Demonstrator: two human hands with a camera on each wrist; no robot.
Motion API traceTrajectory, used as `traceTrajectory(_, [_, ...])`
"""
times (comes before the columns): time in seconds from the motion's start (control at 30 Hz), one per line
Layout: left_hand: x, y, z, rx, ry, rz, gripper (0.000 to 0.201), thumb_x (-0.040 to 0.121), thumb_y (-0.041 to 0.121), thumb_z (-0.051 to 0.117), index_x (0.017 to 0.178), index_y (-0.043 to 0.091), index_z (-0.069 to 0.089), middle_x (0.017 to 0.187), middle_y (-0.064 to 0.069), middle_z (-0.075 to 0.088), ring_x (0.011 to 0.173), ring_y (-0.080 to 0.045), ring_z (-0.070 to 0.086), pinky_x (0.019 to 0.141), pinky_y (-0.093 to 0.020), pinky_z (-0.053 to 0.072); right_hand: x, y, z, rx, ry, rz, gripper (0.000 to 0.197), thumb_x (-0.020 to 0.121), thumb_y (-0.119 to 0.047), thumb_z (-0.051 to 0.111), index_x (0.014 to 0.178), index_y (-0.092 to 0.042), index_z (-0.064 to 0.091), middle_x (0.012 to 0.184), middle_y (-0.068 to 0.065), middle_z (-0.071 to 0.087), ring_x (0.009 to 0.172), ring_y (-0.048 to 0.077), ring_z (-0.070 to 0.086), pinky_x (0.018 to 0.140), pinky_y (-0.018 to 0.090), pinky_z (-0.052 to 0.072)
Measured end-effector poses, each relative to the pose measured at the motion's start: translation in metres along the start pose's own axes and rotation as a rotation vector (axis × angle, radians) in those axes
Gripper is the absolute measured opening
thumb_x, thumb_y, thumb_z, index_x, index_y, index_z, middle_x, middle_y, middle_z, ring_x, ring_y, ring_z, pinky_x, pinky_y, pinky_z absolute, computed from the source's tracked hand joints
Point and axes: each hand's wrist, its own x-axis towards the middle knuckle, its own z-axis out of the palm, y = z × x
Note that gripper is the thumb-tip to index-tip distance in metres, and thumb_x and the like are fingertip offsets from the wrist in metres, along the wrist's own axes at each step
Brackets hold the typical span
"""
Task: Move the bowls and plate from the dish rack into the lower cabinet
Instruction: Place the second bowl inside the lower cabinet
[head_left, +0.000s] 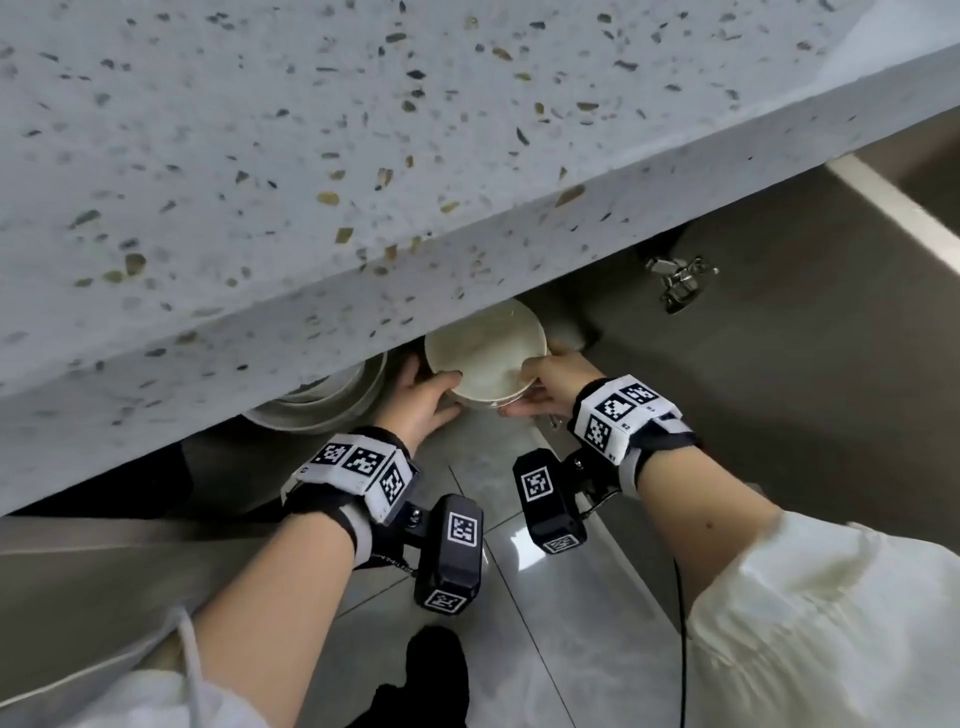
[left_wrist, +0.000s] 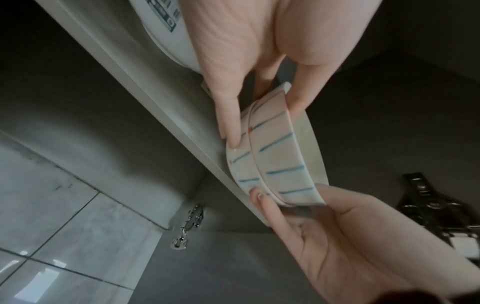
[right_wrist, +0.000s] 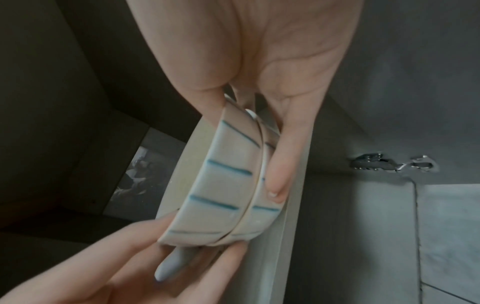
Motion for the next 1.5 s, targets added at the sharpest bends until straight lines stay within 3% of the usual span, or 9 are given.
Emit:
traceTrajectory(0.23, [0.023,0.004,0.006,0.010,-0.016,0.071,0.052,0.090,-0.003,0.045,0.140,0.008,0.035,0.143,-0.013,0.043,0.133,-0.030,0.042,0.097,-0.034,0.042,0.025,-0.010,0.003,-0.005,0.023,0.006,0.048,0.087,0.006,0.041,0.135,0.000,0.037,0.132,0.032,0.048,0.065,0.032,0.057,0.056,0.040,0.058])
traceTrajectory(0.3, [0.028,0.006,0.006,0.000,-0.022,0.096,0.050,0.090,-0.001,0.046,0.139,0.007,0.036,0.143,-0.012,0.044,0.134,-0.029,0.041,0.098,-0.033,0.041,0.029,-0.013,0.004,0.048,0.013,0.005,0.047,0.089,0.005,0.042,0.136,0.002,0.037,0.124,0.030,0.052,0.064,0.031,0.056,0.067,0.040,0.054])
traceTrajectory(0.4, [0.029,0.006,0.008,0.000,-0.035,0.133,0.049,0.092,0.008,0.048,0.139,0.012,0.037,0.148,-0.010,0.041,0.134,-0.025,0.042,0.096,-0.029,0.039,0.032,-0.015,0.004,0.126,-0.041,-0.039,0.050,0.090,0.003,0.045,0.139,-0.004,0.034,0.133,0.026,0.048,0.085,0.039,0.061,0.075,0.038,0.052])
traceTrajectory(0.53, [0.030,0.001,0.000,0.071,0.031,0.139,0.049,0.091,0.015,0.052,0.138,0.012,0.041,0.144,-0.008,0.045,0.122,-0.016,0.046,0.093,-0.028,0.040,0.034,-0.010,0.013,0.210,-0.064,-0.127,0.053,0.088,0.001,0.051,0.138,-0.001,0.035,0.142,0.028,0.041,0.118,0.042,0.052,0.052,0.022,0.059])
traceTrajectory(0.77, [0.013,-0.007,-0.033,-0.095,0.118,-0.002,0.043,0.095,0.013,0.042,0.137,0.001,0.039,0.146,-0.023,0.038,0.134,-0.030,0.041,0.103,-0.040,0.039,0.033,-0.009,0.011,0.308,-0.060,-0.211,0.062,0.089,-0.001,0.051,0.144,-0.005,0.021,0.122,0.026,0.055,0.111,0.033,0.055,0.107,0.040,0.040])
traceTrajectory(0.9, [-0.015,-0.019,-0.077,-0.192,0.198,0.021,0.041,0.096,0.009,0.040,0.135,-0.004,0.039,0.145,-0.022,0.040,0.133,-0.032,0.043,0.098,-0.036,0.041,0.011,0.003,0.042,0.372,-0.098,-0.142,0.064,0.091,0.004,0.046,0.146,-0.009,0.017,0.138,0.030,0.045,0.126,0.041,0.049,0.106,0.041,0.040])
traceTrajectory(1.03, [-0.016,-0.017,-0.074,-0.208,0.166,0.059,0.038,0.094,-0.001,0.039,0.132,-0.008,0.042,0.137,-0.021,0.047,0.130,-0.032,0.046,0.095,-0.034,0.041,0.019,0.000,0.033,0.483,-0.103,-0.157,0.065,0.090,0.010,0.042,0.147,-0.014,0.020,0.102,0.017,0.059,0.107,0.039,0.058,0.099,0.041,0.042])
traceTrajectory(1.17, [-0.013,-0.012,-0.071,-0.207,0.150,0.073,0.038,0.095,-0.001,0.038,0.133,-0.005,0.041,0.144,-0.020,0.042,0.132,-0.032,0.045,0.096,-0.035,0.041,0.022,-0.003,0.032,0.455,-0.118,-0.169,0.063,0.091,0.009,0.041,0.147,-0.014,0.022,0.112,0.021,0.056,0.130,0.042,0.044,0.103,0.042,0.040])
traceTrajectory(1.5, [-0.029,-0.001,-0.066,-0.061,0.183,0.044,0.038,0.096,0.004,0.036,0.132,-0.007,0.041,0.145,-0.021,0.041,0.134,-0.028,0.043,0.101,-0.035,0.040,-0.004,0.004,0.015,0.366,-0.117,-0.157,0.056,0.096,0.001,0.033,0.148,-0.004,0.015,0.139,0.030,0.043,0.123,0.046,0.046,0.080,0.034,0.051])
